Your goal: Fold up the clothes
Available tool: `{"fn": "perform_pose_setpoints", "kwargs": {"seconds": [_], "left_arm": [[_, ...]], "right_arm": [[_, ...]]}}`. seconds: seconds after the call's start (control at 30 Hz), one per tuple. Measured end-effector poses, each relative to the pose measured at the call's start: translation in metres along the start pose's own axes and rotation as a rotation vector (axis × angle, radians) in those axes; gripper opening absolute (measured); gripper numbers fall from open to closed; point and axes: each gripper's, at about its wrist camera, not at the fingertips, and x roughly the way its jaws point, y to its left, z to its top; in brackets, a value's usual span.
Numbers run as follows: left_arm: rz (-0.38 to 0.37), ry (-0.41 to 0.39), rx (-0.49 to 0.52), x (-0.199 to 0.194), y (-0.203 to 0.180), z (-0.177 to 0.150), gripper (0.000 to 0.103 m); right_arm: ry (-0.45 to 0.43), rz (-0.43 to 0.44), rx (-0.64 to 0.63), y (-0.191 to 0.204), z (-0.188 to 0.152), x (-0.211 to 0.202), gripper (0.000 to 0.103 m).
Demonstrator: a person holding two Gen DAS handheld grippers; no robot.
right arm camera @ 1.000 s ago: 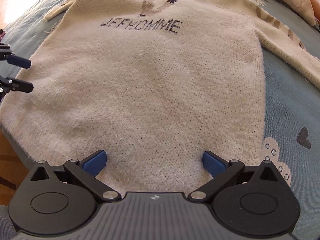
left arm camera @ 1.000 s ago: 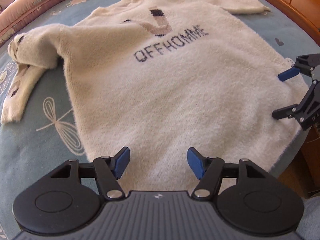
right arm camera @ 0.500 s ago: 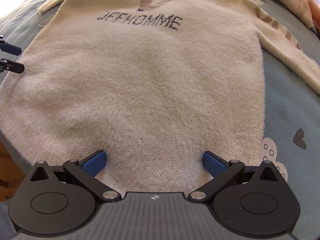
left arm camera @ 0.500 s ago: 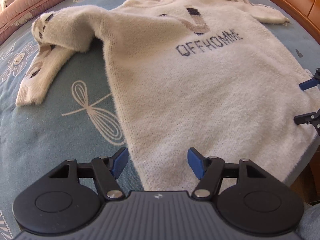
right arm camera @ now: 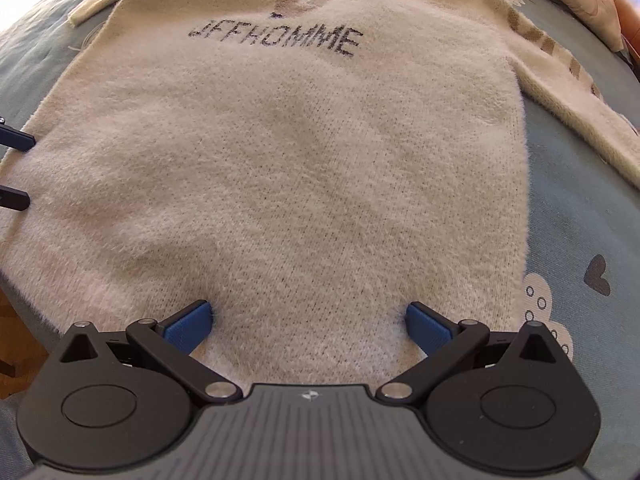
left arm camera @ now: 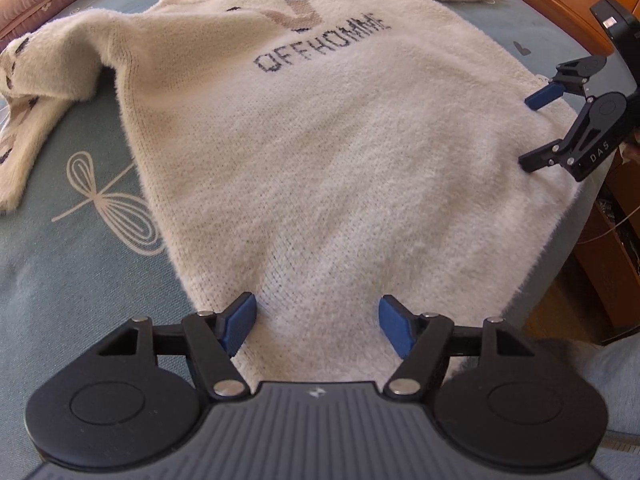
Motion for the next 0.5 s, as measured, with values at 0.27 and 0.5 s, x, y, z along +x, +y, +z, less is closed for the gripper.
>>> {"fn": "perform_pose_setpoints", "kwargs": {"seconds": [0.27,0.5], "left_arm": [[0.001,-0.181,0.107,-0.001,-0.012,0.055,0.069],[0.011,-0.165,0.193,0.035,-0.007,0.078,0.069]], "right_arm": [[-0.137,0.062,0.006,0.018,0.032,-0.022,0.103],[-0.244,0.064,-0.126,0.029,0.083,0.010,0.103]]}}
